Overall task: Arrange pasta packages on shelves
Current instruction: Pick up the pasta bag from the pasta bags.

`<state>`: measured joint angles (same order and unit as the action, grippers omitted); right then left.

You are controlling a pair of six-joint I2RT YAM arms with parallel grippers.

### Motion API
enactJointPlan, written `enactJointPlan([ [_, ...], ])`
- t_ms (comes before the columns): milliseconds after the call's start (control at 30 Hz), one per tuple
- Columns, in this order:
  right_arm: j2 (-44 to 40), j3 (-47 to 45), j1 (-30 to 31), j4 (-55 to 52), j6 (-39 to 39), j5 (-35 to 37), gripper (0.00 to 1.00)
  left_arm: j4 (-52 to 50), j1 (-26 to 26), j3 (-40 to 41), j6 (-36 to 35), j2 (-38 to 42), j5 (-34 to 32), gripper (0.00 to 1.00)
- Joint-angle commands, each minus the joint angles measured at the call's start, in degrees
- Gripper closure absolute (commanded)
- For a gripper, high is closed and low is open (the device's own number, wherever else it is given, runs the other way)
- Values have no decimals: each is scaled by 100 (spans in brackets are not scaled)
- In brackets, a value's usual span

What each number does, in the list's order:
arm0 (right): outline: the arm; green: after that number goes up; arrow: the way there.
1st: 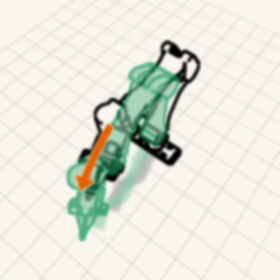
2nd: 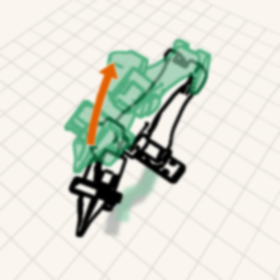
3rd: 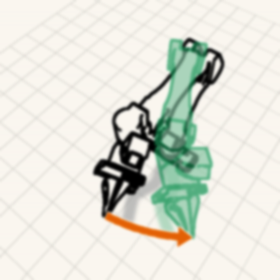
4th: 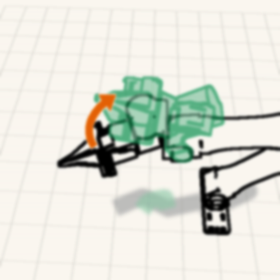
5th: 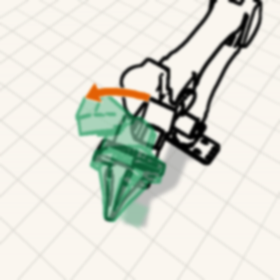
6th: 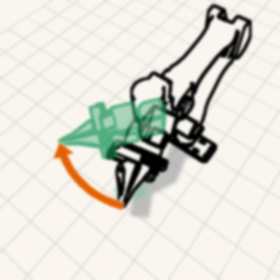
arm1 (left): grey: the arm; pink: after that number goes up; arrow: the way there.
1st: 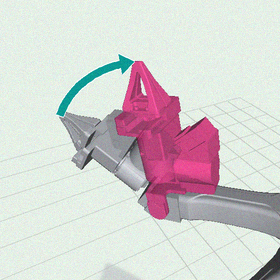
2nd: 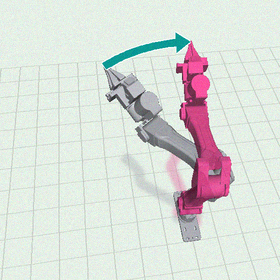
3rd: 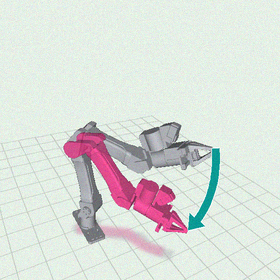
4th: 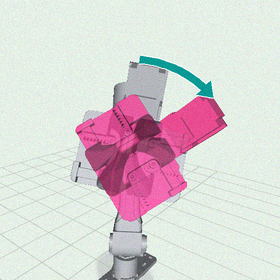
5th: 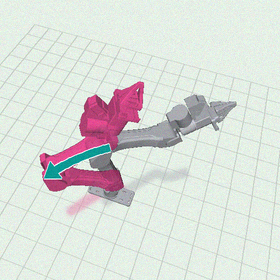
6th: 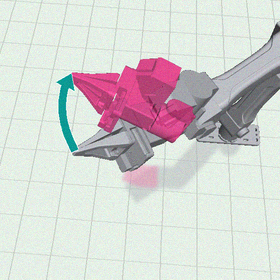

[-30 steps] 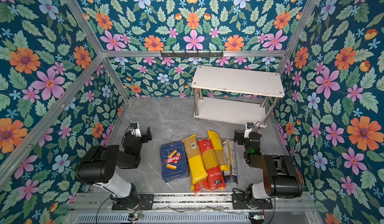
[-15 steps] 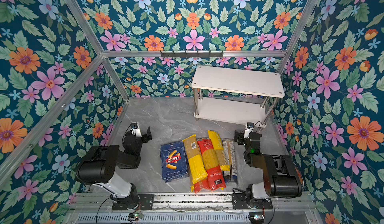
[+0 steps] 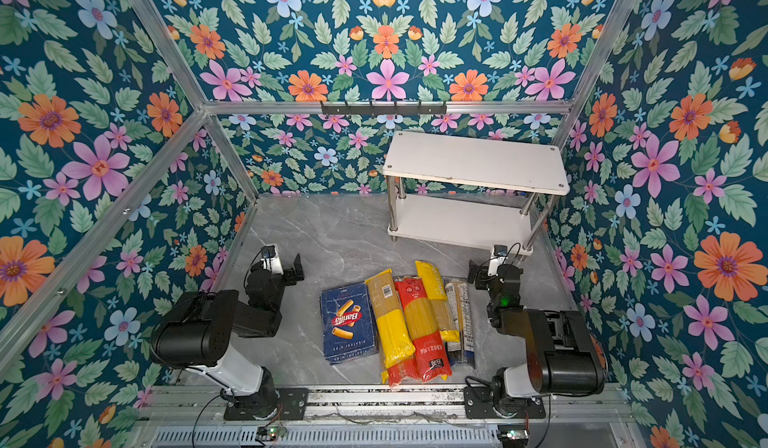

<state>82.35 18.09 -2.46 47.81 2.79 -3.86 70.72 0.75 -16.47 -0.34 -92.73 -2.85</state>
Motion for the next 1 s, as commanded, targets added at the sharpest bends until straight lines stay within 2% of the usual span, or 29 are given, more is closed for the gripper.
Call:
enactJointPlan([
  [0, 3, 3, 13, 193, -24, 72, 1, 100, -7, -5, -1, 11, 31, 1],
  [200, 10, 35, -63, 151, 45, -73, 1, 25, -2, -43, -42, 39, 34, 2],
  [267, 2, 17, -79, 158, 34, -89, 1, -735, 11, -307, -67, 330, 36, 0],
  [367, -71, 39, -36, 134, -41, -78, 1, -1483, 9, -520, -34, 756, -52, 5],
  [433, -409, 282, 189, -629, -90, 386, 1, -1422, 13, -429, 8, 945, -167, 5],
  [500, -719, 939, 265, -2244, 186, 761, 1, -1557, 20, -363, 89, 1189, -315, 6],
  [567, -842, 1456, 278, -3353, 524, 899, 1, -1783, 42, -383, 270, 1490, -406, 6],
  [600, -908, 1503, 367, -3528, 539, 988, 1, -1855, 42, -379, 369, 1629, -395, 6],
  [700, -1502, 1316, 987, -3569, 611, 1907, 1, -2110, 109, -390, 623, 2087, -303, 6],
  [767, -2031, 1216, 1220, -3827, 1288, 2637, 1, -2349, 217, -401, 766, 2452, -360, 6],
  [833, -2551, 1340, 1205, -4982, 2599, 2954, 1, -2577, 392, -422, 908, 2769, -645, 6],
  [867, -2807, 1348, 1191, -5349, 2719, 2753, 1, -2786, 495, -451, 985, 2931, -719, 6],
  [967, -3311, 1263, 1193, -5631, 2439, 1819, 1, -3456, 947, -613, 1115, 3322, -956, 7],
])
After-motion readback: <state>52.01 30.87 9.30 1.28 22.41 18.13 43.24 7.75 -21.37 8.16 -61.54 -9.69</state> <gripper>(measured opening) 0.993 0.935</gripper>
